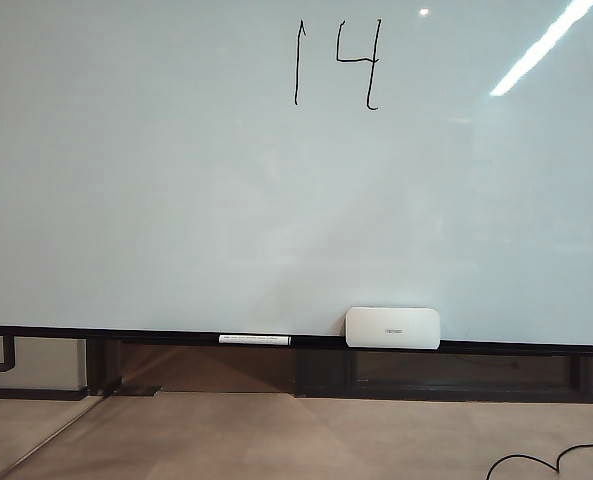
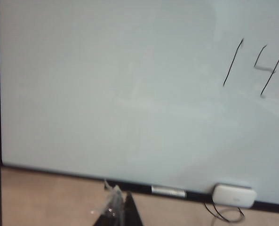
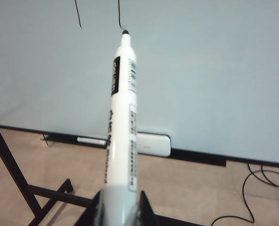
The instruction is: Reach to the right to find the marker pen, pick it up, and write the number 14 on the whiteboard.
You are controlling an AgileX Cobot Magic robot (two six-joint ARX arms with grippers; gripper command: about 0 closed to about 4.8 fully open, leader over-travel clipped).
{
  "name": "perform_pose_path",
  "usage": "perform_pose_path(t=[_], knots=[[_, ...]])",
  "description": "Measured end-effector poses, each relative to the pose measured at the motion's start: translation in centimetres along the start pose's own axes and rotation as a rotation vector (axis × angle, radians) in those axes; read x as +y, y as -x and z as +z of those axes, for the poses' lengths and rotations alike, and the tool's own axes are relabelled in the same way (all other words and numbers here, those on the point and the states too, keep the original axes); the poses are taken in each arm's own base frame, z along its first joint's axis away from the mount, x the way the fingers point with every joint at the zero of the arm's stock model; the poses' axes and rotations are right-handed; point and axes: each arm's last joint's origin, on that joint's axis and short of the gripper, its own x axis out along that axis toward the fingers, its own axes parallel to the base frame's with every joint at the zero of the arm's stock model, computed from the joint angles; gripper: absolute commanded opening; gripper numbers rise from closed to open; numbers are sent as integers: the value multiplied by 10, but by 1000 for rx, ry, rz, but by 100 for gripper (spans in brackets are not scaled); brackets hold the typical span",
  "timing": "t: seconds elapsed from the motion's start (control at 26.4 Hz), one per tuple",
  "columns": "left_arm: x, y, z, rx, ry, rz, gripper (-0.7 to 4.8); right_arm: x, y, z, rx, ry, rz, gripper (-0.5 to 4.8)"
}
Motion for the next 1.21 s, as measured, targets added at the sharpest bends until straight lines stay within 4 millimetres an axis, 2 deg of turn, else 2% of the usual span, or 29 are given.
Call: perform_pose_path(t=[0.15, 0.38, 0.53, 0.8, 1.06, 1.21], knots=[[7, -8, -21, 73, 78, 17, -6, -2, -7, -10, 7, -11, 1, -1], [12, -13, -36, 105, 92, 33, -6, -5, -13, -19, 5, -30, -5, -1], [15, -16, -46, 132, 94, 43, -6, -8, -20, -35, 53, -39, -13, -1], [20, -23, -60, 67, 63, 20, -6, -14, -34, -65, 66, -41, -7, -1], [21, -30, -77, 33, -5, -35, -6, -14, -36, -64, 26, 10, 2, -1], [21, -34, -95, 32, -22, -71, -6, -14, -36, -65, 27, 20, 2, -1]])
